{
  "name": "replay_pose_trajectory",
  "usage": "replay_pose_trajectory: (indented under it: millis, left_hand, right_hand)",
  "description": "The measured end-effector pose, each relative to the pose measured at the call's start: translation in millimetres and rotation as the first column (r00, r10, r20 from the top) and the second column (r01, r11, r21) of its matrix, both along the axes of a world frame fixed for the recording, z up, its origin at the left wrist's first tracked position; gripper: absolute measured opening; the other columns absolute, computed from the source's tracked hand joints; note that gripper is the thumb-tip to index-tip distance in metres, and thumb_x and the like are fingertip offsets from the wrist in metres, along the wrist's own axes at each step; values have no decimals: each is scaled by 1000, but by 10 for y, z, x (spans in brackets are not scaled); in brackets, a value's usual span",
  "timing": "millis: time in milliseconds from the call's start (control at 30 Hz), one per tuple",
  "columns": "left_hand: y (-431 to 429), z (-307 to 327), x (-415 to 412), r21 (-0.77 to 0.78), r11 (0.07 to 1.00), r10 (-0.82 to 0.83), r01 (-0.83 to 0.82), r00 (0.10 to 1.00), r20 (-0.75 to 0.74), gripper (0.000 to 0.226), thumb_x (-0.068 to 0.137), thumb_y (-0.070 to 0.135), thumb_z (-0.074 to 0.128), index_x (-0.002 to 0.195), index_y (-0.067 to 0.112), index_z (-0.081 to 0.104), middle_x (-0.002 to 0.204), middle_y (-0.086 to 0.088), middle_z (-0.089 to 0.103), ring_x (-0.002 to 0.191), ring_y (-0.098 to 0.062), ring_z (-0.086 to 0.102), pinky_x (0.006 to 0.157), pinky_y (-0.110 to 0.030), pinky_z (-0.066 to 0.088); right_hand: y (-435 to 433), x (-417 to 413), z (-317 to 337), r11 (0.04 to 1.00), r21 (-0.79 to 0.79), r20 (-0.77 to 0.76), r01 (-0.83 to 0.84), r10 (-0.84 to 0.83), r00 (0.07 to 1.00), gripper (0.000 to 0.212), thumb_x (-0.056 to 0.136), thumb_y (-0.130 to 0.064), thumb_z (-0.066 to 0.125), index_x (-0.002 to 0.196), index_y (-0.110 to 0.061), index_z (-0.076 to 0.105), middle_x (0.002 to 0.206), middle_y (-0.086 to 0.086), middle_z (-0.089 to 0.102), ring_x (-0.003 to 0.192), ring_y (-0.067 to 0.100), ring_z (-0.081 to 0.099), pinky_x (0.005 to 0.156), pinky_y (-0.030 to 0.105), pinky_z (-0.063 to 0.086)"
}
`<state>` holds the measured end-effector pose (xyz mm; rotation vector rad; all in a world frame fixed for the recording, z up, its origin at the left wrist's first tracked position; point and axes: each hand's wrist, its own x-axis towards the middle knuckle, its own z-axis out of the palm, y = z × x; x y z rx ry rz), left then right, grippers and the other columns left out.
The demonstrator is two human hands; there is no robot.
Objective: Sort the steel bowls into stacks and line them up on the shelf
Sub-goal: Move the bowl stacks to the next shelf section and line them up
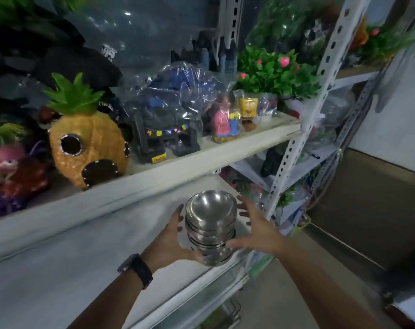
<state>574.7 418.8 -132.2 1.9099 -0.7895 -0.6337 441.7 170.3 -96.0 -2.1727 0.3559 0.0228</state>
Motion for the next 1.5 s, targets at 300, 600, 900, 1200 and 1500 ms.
replay_pose_trajectory:
  millis: [300, 600, 900, 1200, 1500]
  left_hand:
    - [-206, -155, -124, -288, 957, -59, 16, 988, -143, 131, 58, -16, 89, 154, 31, 13, 149, 12, 47, 139, -11, 46, 104, -26, 46]
    - [-227, -78, -253, -273, 959, 45, -75, 992, -117, 130, 53, -8, 95, 150, 33, 20, 143, 15, 50, 133, -6, 50, 97, -21, 49]
    - [227, 177, -635, -255, 937, 255, -239, 967, 30, 125, 49, -6, 96, 146, 25, 23, 142, 5, 48, 125, 3, 52, 91, -14, 48]
    - [1062, 227, -1139, -217, 844, 520, -490, 848, 106, 127, 47, 4, 101, 147, 26, 24, 141, 4, 51, 127, 1, 52, 96, -18, 47]
    - [1937, 231, -1666, -214, 705, 708, -676, 690, 151, 127, 45, 9, 102, 145, 26, 25, 139, 9, 51, 126, 5, 52, 100, -19, 49]
  right_hand:
    - [52, 134, -203, 960, 245, -7, -137, 143, 990, 127, 54, -28, 101, 133, -73, 12, 145, -19, 43, 121, -12, 52, 92, 17, 51]
    - [143, 98, -185, 958, 229, 41, -171, 166, 985, 118, 57, -16, 100, 130, -62, 19, 131, -16, 58, 117, -9, 58, 95, 16, 50]
    - [469, 165, -74, 888, 244, 131, -388, 367, 921, 111, 59, -6, 97, 132, -52, 27, 127, -16, 59, 115, -12, 57, 87, 8, 47]
    - [1198, 234, -58, 764, 220, 153, -606, 587, 795, 119, 57, -6, 98, 145, -31, 23, 135, -10, 55, 121, -10, 54, 96, 18, 49]
    - [2110, 226, -75, 630, 191, 164, -753, 736, 657, 118, 54, -16, 101, 141, -38, 24, 132, -21, 54, 117, -20, 49, 92, 7, 43]
